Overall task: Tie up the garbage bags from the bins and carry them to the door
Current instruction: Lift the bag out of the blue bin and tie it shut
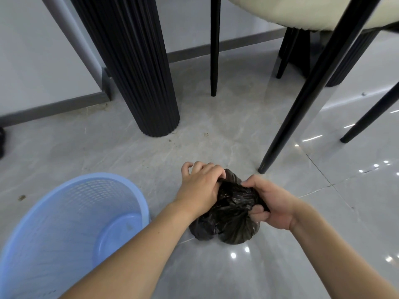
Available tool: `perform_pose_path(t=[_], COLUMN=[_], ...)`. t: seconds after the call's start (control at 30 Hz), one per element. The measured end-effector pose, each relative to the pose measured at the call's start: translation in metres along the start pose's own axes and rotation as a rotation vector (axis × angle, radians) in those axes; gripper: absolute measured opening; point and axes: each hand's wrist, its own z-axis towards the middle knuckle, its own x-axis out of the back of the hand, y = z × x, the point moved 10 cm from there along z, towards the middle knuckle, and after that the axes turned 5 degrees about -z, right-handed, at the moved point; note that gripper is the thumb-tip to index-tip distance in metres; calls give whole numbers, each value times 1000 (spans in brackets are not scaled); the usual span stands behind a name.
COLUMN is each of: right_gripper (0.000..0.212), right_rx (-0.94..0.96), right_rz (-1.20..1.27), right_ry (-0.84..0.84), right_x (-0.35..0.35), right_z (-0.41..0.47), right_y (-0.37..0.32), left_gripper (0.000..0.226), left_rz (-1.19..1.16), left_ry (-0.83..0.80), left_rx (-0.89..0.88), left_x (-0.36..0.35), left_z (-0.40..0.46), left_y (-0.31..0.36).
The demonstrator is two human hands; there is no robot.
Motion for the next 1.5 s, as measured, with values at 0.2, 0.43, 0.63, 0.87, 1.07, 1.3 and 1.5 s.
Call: perform_pose_path(t=[0.2,0.43,0.63,0.87,1.07,1.3,1.5], right_gripper=[24,27,34,68,36,44,49], right_rx=[14,78,115,374,575,565,318], right_rz=[60,-91,-96,-618,-1022,-1367,-1433], right_ry=[156,292,411,848,1100,1079,1033], right_x=[15,15,18,34,58,53,83], right_z=[-1,1,-4,-29,-55,-56,-58], right_y=[-4,-17,-25,-62,-74,-62,-48], left_gripper=[41,38,26,25,22,26,11], left_rz=[-357,-493,-168,-529,-1116,-1940,-916], left_ry=[-44,-24,49,8,240,461,258], left_rx=[217,139,49,307,1077,1102,808], left_x=[9,33,33,33,21,-10,18], left_z=[-11,-40,-41,-42,-85,-52,-44], left_y=[-22,-2,9,-9,-76,-46,-78])
